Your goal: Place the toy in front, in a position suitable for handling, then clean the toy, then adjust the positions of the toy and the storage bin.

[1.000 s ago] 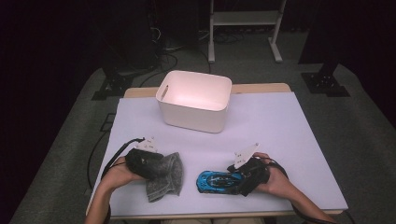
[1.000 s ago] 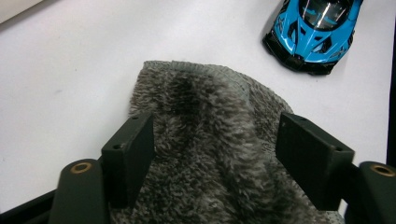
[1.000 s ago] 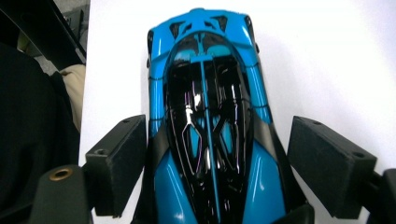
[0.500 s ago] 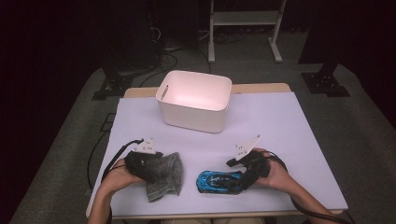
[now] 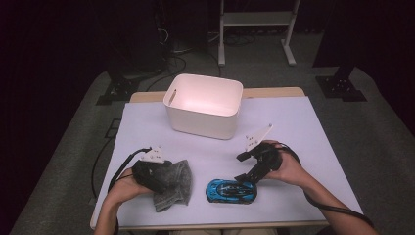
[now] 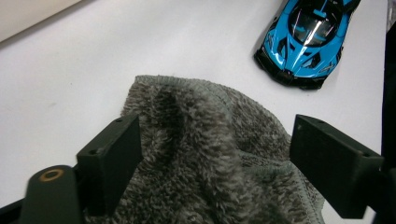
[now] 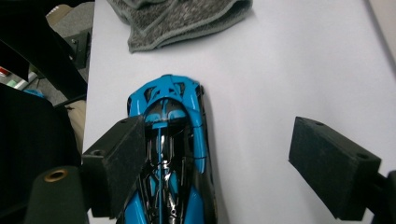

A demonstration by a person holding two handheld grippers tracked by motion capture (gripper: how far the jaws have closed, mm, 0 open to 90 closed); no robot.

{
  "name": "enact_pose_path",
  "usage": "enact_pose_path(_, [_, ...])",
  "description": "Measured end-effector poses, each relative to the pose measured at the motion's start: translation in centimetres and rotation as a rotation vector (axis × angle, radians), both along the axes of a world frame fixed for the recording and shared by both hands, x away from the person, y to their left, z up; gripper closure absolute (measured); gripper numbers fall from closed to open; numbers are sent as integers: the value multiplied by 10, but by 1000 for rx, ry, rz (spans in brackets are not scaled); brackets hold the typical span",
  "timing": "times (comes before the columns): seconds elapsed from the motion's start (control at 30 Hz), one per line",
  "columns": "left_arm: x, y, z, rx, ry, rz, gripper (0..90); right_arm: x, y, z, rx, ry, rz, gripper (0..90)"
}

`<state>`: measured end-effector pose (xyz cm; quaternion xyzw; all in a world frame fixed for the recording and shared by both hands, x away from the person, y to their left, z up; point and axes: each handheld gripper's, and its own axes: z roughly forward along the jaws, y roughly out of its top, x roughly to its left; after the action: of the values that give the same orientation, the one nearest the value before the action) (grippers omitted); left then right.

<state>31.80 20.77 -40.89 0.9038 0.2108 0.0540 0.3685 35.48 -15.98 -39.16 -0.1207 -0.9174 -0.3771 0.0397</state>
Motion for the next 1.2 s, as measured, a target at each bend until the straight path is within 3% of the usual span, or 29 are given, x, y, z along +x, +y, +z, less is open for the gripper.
enact_pose_path(0.3, [0,-3,3,-3,-10,-17,151,18,9,14,-1,0,14,197])
enact_pose_path(0.77, [0,3,3,-14,-16,-14,151,48,38,43,-1,-7,56,211])
enact_pose_path(1.2, [-1,7,4,-22,-11,-14,151,67,66,74,-18,-48,98,220])
